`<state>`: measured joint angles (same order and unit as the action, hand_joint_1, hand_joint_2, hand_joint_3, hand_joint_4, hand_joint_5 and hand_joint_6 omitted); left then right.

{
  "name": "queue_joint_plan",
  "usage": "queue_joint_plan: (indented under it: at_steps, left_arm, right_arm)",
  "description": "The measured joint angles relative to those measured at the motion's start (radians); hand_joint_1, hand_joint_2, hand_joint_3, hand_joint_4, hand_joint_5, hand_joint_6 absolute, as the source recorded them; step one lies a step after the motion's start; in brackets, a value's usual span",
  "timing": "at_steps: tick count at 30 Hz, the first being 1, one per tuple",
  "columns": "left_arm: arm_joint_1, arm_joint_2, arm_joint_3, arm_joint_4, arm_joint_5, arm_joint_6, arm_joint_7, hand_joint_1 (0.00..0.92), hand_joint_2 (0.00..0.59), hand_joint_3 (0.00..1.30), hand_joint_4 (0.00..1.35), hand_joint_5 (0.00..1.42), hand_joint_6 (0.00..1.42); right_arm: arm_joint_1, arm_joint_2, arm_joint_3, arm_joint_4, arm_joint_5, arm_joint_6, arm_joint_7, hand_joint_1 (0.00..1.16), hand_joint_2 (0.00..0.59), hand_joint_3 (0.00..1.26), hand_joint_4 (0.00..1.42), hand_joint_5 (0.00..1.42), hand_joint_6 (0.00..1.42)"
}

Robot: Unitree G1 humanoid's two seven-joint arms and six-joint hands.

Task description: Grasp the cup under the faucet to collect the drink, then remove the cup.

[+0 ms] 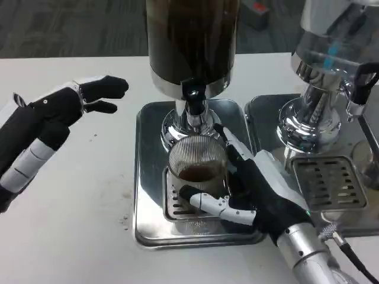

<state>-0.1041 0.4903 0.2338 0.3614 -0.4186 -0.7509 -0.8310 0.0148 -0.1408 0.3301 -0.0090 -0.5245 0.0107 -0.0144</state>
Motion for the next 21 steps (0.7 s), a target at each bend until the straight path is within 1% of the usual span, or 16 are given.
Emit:
queue_joint_plan:
  at_steps: [9,12,13,17,21]
  left_arm:
    - [0.016,0.002,0.016,0.0,0.005,0.014,0.006,0.0,0.166,0.35,0.26,0.22,0.33]
    - [0.017,0.002,0.021,0.0,0.008,0.017,0.007,0.0,0.165,0.36,0.26,0.23,0.33]
    - [0.017,0.002,0.022,0.0,0.011,0.017,0.007,0.0,0.165,0.36,0.26,0.23,0.33]
    - [0.019,0.002,0.023,0.0,0.025,0.019,0.009,0.0,0.161,0.36,0.26,0.23,0.33]
    - [0.02,0.002,0.024,0.0,0.032,0.02,0.011,0.0,0.155,0.37,0.27,0.23,0.33]
  right_arm:
    - [-0.013,0.01,0.013,0.019,-0.007,0.003,-0.008,0.4,0.127,0.0,0.0,0.0,0.14]
    - [-0.017,0.012,0.015,0.029,-0.015,0.004,-0.017,0.41,0.122,0.0,0.0,0.01,0.16]
    - [-0.017,0.013,0.016,0.033,-0.017,0.004,-0.019,0.42,0.131,0.0,0.0,0.02,0.16]
    - [-0.017,0.016,0.018,0.04,-0.024,0.01,-0.028,0.42,0.122,0.0,0.0,0.03,0.17]
    - [-0.017,0.02,0.018,0.042,-0.037,0.014,-0.041,0.42,0.12,0.0,0.01,0.1,0.21]
